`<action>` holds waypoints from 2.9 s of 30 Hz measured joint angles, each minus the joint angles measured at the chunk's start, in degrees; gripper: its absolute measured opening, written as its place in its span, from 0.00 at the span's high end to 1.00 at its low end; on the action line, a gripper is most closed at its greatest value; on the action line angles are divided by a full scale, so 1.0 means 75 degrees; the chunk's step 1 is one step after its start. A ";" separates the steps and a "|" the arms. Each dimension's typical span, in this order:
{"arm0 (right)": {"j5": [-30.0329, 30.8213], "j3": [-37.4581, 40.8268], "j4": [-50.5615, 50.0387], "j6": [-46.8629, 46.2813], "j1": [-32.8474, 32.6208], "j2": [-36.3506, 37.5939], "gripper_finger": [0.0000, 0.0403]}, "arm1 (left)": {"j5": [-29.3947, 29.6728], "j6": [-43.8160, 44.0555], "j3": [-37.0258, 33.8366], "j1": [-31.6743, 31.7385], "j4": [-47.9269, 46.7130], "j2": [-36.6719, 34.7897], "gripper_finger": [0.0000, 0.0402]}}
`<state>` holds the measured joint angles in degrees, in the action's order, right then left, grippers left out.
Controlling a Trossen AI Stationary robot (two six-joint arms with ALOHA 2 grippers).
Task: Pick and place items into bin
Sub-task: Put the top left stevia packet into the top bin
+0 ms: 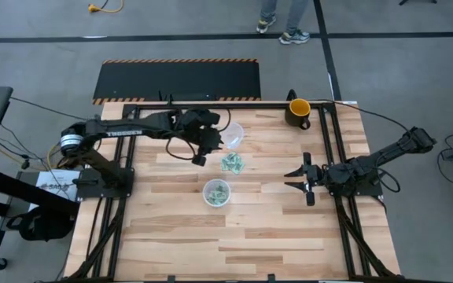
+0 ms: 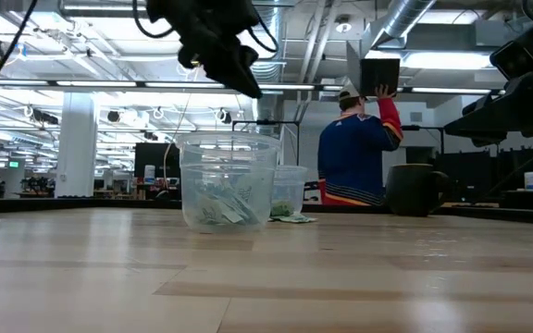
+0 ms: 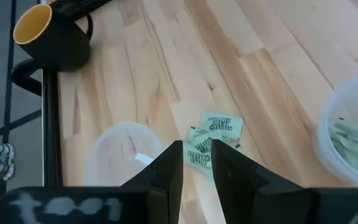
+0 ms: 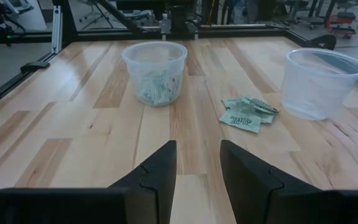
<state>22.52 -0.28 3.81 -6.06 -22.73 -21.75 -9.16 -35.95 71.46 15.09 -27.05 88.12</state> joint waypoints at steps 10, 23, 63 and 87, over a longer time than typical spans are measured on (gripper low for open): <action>0.0000 0.0000 -0.0002 -0.0001 -0.0001 0.0002 0.71 | 0.0660 -0.0942 -0.0003 -0.0299 0.0168 0.0522 0.71; 0.0000 0.0001 -0.0003 0.0002 0.0001 0.0002 0.71 | 0.0934 -0.2404 -0.0003 -0.0507 0.0489 0.0519 0.67; 0.0000 -0.0001 -0.0001 0.0000 0.0000 0.0000 0.71 | 0.0317 -0.1202 -0.0784 -0.0524 0.1460 0.0516 0.67; 0.0000 -0.0001 -0.0001 0.0001 -0.0002 0.0001 0.71 | 0.0900 -0.5728 -0.0784 -0.0623 0.1549 0.0516 0.67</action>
<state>22.52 -0.29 3.80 -6.06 -22.74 -21.75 -2.41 -78.91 65.58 10.41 -15.43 91.98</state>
